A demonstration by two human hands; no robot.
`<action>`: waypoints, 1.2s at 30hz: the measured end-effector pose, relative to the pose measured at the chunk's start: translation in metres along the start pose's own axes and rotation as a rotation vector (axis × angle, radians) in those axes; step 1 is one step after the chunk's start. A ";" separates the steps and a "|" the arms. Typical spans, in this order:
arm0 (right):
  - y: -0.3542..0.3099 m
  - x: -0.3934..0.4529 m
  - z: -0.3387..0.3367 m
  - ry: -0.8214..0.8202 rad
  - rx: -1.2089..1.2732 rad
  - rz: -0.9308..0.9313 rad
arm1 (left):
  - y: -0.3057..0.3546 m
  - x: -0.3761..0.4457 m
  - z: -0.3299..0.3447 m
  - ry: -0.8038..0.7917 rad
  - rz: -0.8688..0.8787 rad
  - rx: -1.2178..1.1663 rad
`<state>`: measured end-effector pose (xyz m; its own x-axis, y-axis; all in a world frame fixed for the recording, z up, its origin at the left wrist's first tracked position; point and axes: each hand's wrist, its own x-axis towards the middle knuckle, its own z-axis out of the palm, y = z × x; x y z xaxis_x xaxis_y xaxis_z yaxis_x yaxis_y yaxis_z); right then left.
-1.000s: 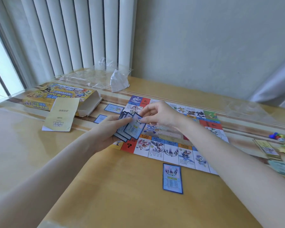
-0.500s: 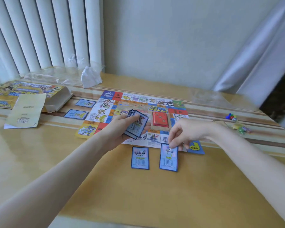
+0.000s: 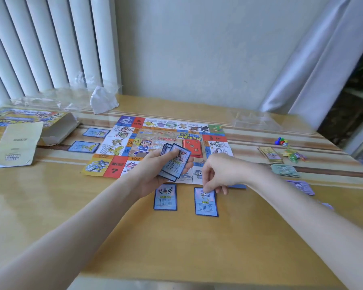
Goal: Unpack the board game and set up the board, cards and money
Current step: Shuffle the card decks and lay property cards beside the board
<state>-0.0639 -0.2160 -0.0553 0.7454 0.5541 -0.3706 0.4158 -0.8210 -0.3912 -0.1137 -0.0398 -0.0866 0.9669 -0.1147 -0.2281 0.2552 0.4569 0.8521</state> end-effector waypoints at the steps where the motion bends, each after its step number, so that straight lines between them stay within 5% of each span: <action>1: -0.001 0.000 0.001 0.008 -0.020 -0.006 | -0.001 0.000 0.001 -0.009 -0.001 -0.013; 9: -0.008 0.001 0.000 0.115 -0.199 -0.037 | -0.003 0.004 0.000 -0.028 -0.031 0.033; 14: -0.014 0.004 -0.015 0.372 0.384 -0.062 | 0.002 0.001 0.004 0.029 -0.093 -0.115; 17: -0.018 0.008 -0.012 0.331 0.559 -0.057 | 0.005 -0.004 0.004 0.004 -0.108 -0.096; 28: -0.039 0.037 -0.014 0.331 0.607 -0.125 | 0.018 -0.004 -0.023 0.160 -0.027 0.100; 36: -0.059 0.074 -0.031 0.175 0.443 -0.229 | 0.039 0.006 -0.047 0.141 -0.006 0.193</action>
<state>-0.0172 -0.1302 -0.0337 0.7532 0.6498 -0.1024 0.3465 -0.5241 -0.7780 -0.0987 0.0186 -0.0768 0.9583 0.0136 -0.2855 0.2706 0.2775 0.9218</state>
